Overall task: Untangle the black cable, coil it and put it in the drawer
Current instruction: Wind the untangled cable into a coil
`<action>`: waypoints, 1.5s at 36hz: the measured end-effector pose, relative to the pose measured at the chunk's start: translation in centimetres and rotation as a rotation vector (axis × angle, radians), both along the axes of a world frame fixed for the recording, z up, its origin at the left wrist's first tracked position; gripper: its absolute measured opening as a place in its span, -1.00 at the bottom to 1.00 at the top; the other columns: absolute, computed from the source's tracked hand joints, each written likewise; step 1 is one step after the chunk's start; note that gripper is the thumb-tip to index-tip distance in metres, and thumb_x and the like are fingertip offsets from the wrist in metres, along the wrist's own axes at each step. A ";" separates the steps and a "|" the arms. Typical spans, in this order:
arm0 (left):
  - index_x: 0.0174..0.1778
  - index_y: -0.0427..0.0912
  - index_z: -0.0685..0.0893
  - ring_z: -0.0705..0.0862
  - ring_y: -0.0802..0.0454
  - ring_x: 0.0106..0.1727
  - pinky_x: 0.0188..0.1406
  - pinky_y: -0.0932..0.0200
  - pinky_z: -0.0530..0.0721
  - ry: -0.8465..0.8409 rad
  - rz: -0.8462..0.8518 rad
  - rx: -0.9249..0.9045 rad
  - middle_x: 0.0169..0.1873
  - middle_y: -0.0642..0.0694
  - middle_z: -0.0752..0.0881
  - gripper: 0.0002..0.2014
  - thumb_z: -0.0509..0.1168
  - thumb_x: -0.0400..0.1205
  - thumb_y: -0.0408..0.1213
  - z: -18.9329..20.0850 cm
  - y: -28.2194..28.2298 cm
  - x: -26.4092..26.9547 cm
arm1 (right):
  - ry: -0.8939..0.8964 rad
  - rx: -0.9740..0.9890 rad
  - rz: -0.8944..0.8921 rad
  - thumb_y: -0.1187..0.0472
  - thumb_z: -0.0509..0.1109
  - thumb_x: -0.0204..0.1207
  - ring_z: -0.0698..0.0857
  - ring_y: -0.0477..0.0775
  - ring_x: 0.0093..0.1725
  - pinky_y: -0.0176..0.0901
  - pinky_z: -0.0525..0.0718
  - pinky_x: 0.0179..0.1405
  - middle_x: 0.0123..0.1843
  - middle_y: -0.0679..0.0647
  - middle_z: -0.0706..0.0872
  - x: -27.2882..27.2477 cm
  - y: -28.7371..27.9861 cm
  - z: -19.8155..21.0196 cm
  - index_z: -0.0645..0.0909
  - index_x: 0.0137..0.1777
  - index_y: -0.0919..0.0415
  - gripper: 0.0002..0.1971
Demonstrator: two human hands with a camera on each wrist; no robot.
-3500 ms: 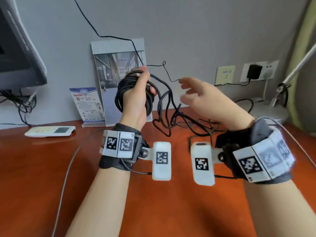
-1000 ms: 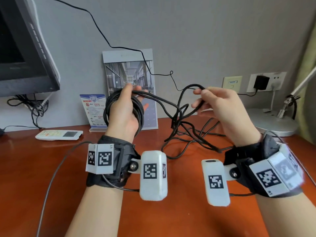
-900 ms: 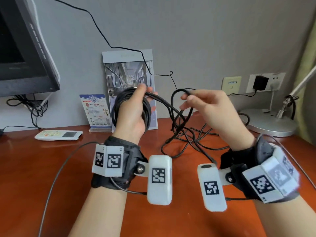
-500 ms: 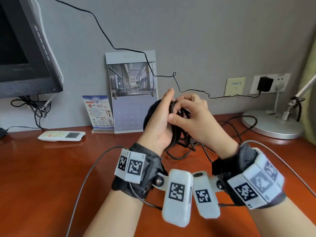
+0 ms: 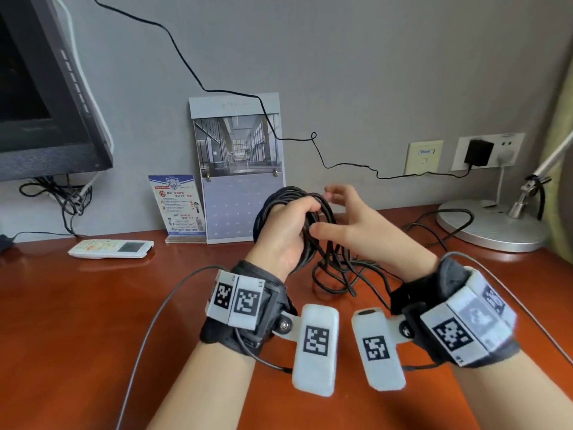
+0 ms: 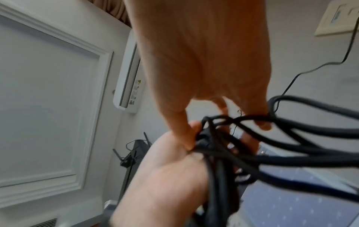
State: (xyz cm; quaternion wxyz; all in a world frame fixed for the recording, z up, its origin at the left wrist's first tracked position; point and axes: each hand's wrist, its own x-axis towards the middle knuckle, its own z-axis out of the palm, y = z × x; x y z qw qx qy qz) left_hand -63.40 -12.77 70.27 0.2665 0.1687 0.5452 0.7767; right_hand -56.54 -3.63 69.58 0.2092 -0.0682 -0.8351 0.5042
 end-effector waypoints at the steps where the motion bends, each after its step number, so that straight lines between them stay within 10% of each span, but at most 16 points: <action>1: -0.05 -0.34 0.72 0.66 -0.12 -0.14 -0.12 0.07 0.60 -0.023 -0.013 -0.007 -0.14 -0.25 0.71 -0.76 0.14 0.58 -0.45 0.0 0.0 0.0 | -0.030 0.032 -0.032 0.18 0.47 0.47 0.61 -0.07 0.13 -0.46 0.54 -0.10 0.24 -0.16 0.47 -0.1 -0.2 -0.1 0.21 0.52 0.10 -0.32; 7: -0.32 -0.21 0.65 0.66 0.01 -0.42 -0.27 0.15 0.60 -0.179 -0.087 0.067 -0.49 -0.09 0.68 -0.78 0.20 0.61 -0.29 -0.1 0.1 0.0 | -0.043 0.172 -0.135 0.06 0.45 0.38 0.65 -0.05 0.05 -0.40 0.53 -0.26 0.09 0.00 0.67 -0.7 -1.6 -0.5 0.45 0.30 0.16 -0.50; 10: -0.17 -0.16 0.69 0.71 0.03 -0.36 -0.22 0.17 0.65 -0.193 -0.113 0.139 -0.43 -0.09 0.72 -0.75 0.12 0.68 -0.27 0.0 0.3 0.0 | 0.020 0.170 -0.117 0.11 0.47 0.34 0.67 -0.06 0.08 -0.33 0.59 -0.10 0.08 0.01 0.70 -0.6 -1.3 -0.4 0.49 0.31 0.16 -0.49; 17: -0.14 -0.23 0.62 0.65 -0.02 -0.24 -0.16 0.14 0.59 -0.164 -0.181 -0.007 -0.29 -0.15 0.67 -0.79 0.14 0.70 -0.24 -0.7 0.9 0.9 | 0.064 0.288 -0.228 0.20 0.46 0.35 0.49 -0.25 -0.44 -0.49 0.43 -0.52 -0.43 -0.11 0.56 -1.0 -0.4 -1.4 0.43 -0.37 0.06 -0.77; 25: -0.03 -0.34 0.60 0.67 0.08 -0.09 0.04 0.28 0.60 0.040 -0.359 -0.024 -0.18 -0.14 0.70 -0.73 0.00 0.72 -0.33 1.0 -0.9 0.5 | 0.010 0.159 -0.358 0.17 0.44 0.39 0.51 -0.03 -0.33 -0.20 0.38 -0.40 -0.39 0.04 0.57 -0.5 2.8 -1.5 0.55 -0.29 0.24 -0.83; 27: 0.05 -0.34 0.64 0.69 0.01 0.09 0.25 0.19 0.59 0.170 -0.332 -0.069 -0.05 -0.17 0.74 -0.71 0.01 0.72 -0.34 1.5 -1.8 -0.2 | 0.007 0.108 -0.305 0.22 0.41 0.40 0.40 -0.08 -0.43 -0.22 0.37 -0.44 -0.46 -0.03 0.46 -0.1 3.4 -1.4 0.49 -0.35 0.23 -0.82; 31: -0.09 -0.18 0.67 0.66 0.05 -0.10 -0.12 0.24 0.65 0.403 0.068 -0.155 -0.17 -0.04 0.74 -0.83 0.17 0.69 -0.30 1.1 -2.0 -1.1 | 0.016 0.098 -0.187 0.32 0.37 0.44 0.28 -0.15 -0.56 -0.37 0.29 -0.57 -0.52 -0.07 0.34 0.5 3.1 -1.0 0.36 -0.40 0.17 -0.74; 37: 0.33 -0.05 0.49 0.64 0.13 0.20 0.22 0.17 0.57 0.436 0.007 -0.309 0.15 0.03 0.66 -0.38 0.49 0.40 0.08 -0.4 -0.6 -0.2 | 0.135 0.062 -0.091 0.30 0.34 0.52 0.47 -0.31 -0.47 -0.43 0.44 -0.39 -0.42 -0.19 0.53 0.3 1.7 -0.2 0.50 -0.27 0.11 -0.84; 42: 0.00 -0.11 0.69 0.77 0.09 -0.07 0.00 0.12 0.72 0.401 0.132 -0.228 -0.13 -0.04 0.80 -0.56 0.58 0.23 -0.11 -0.8 0.4 0.1 | 0.151 0.107 -0.151 0.19 0.36 0.57 0.61 -0.09 -0.03 -0.52 0.53 -0.20 0.02 0.01 0.65 0.0 1.0 -0.7 0.43 0.21 0.36 -0.68; 44: -0.25 -0.12 0.74 0.75 0.15 -0.33 -0.26 0.23 0.70 0.407 0.190 -0.199 -0.40 0.03 0.78 -0.87 0.55 0.37 -0.30 -0.8 0.3 0.4 | 0.149 0.111 -0.101 0.29 0.36 0.57 0.60 -0.19 -0.04 -0.59 0.52 -0.21 0.03 -0.03 0.61 -0.1 0.4 -1.0 0.35 0.22 0.35 -0.68; 49: -0.44 -0.22 0.59 0.57 0.08 -0.50 -0.51 0.27 0.48 0.398 0.334 -0.089 -0.55 -0.06 0.58 -0.84 0.41 0.39 -0.47 -0.8 0.3 0.4 | 0.101 -0.065 0.139 0.48 0.39 0.49 0.57 -0.57 0.06 -0.67 0.47 0.03 0.18 -0.22 0.53 0.0 0.7 -1.0 0.13 0.45 0.12 -0.34; 54: -0.61 -0.12 0.46 0.45 0.05 -0.55 -0.49 0.25 0.41 0.325 0.383 0.001 -0.70 0.05 0.47 -0.65 0.36 0.42 -0.52 -0.8 0.2 -0.4 | -0.120 -0.126 0.213 0.21 0.55 0.37 0.61 -0.08 0.32 -0.17 0.52 0.39 0.35 0.00 0.61 0.8 2.8 -0.1 0.09 0.63 0.08 -0.09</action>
